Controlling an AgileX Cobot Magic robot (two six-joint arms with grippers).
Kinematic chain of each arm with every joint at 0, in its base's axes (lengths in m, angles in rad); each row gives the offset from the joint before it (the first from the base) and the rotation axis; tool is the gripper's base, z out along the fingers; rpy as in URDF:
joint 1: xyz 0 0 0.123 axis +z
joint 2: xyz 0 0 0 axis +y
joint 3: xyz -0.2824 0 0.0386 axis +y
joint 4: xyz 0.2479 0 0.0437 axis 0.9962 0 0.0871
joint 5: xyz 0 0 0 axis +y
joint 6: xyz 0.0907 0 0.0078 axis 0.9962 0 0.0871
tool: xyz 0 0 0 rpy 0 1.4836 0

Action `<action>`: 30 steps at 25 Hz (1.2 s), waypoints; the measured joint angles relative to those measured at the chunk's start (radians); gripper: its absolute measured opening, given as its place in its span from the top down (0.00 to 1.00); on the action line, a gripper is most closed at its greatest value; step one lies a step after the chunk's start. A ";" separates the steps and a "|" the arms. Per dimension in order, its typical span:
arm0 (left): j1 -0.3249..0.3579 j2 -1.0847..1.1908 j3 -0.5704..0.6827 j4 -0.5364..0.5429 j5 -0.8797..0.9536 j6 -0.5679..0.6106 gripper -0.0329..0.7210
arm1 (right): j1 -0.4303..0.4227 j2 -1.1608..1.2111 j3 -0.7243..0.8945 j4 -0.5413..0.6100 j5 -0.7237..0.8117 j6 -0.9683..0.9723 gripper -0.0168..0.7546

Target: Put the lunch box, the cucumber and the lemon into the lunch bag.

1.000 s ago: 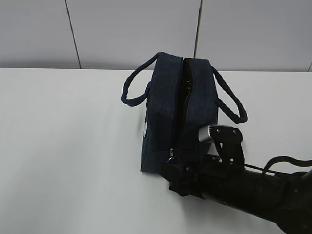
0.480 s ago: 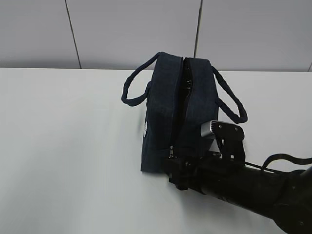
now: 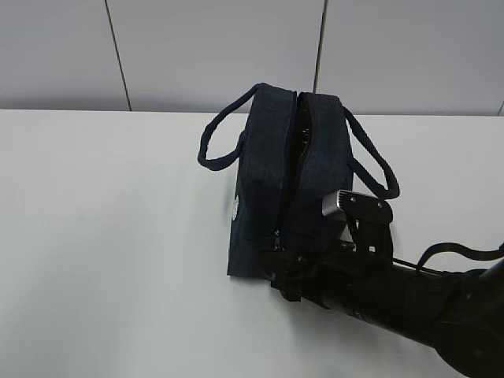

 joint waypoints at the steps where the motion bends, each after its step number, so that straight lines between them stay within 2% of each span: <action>1: 0.000 0.000 0.000 0.000 0.000 0.000 0.69 | 0.000 0.002 -0.007 0.002 0.000 0.000 0.48; 8: 0.000 0.000 0.000 0.000 0.000 0.000 0.69 | 0.000 0.035 -0.026 0.006 0.002 0.000 0.48; 16: 0.000 0.000 0.000 0.000 0.000 0.000 0.69 | 0.000 0.035 -0.026 0.023 -0.011 0.000 0.73; 19: 0.000 0.000 0.000 0.000 0.000 0.000 0.69 | 0.000 0.035 -0.028 0.023 -0.019 0.000 0.78; 30: 0.000 0.000 0.000 0.000 0.000 0.000 0.69 | 0.000 0.035 0.010 -0.006 -0.102 0.000 0.80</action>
